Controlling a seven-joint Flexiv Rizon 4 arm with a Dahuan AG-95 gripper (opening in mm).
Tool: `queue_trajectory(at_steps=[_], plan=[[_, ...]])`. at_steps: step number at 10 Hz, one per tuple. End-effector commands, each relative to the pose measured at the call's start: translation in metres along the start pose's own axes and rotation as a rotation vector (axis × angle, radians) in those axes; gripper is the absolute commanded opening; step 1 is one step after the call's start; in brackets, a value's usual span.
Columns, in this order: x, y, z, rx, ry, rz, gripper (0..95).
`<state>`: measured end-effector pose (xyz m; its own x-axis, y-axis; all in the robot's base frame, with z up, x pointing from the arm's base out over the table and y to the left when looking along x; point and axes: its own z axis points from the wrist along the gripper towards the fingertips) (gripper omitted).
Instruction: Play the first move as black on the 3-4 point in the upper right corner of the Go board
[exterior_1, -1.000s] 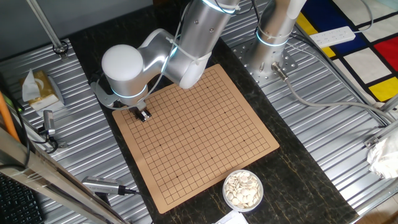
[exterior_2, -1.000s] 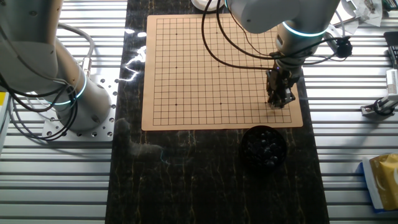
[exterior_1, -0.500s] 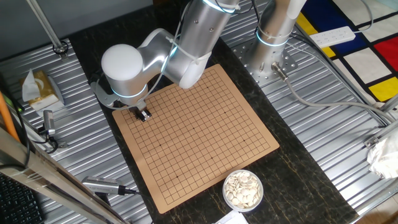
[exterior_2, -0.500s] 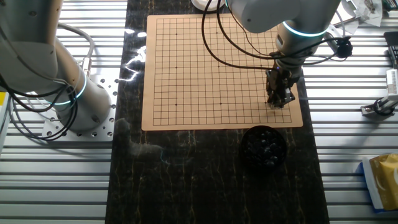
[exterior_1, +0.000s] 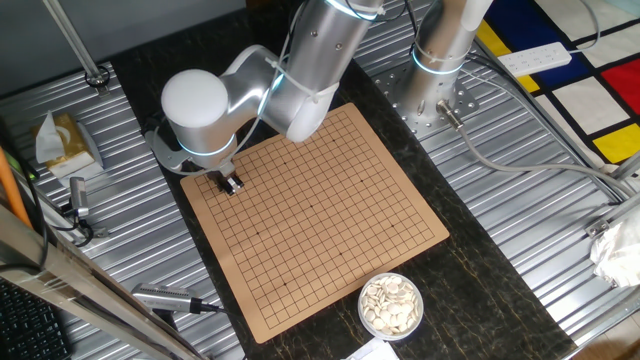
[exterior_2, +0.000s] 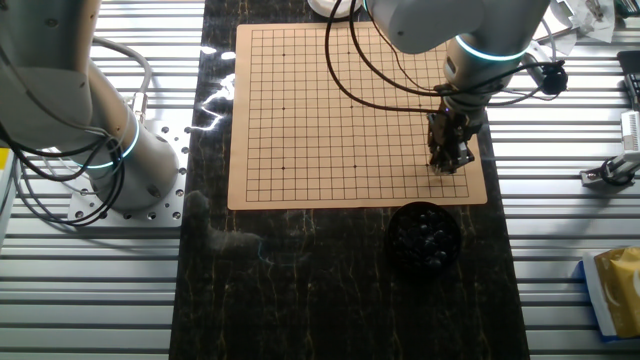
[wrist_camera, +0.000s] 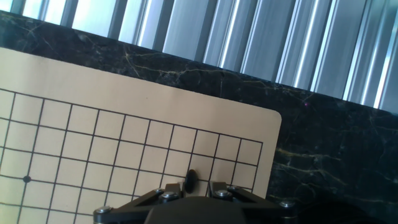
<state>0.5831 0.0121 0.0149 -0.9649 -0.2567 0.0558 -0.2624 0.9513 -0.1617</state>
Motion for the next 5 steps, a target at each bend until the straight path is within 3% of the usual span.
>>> queue_trajectory(at_steps=[1, 5], plan=[[0.0004, 0.0004, -0.0002, -0.005, 0.0, 0.0, 19.0], [0.0008, 0.0006, -0.0004, -0.007, 0.002, -0.003, 19.0]])
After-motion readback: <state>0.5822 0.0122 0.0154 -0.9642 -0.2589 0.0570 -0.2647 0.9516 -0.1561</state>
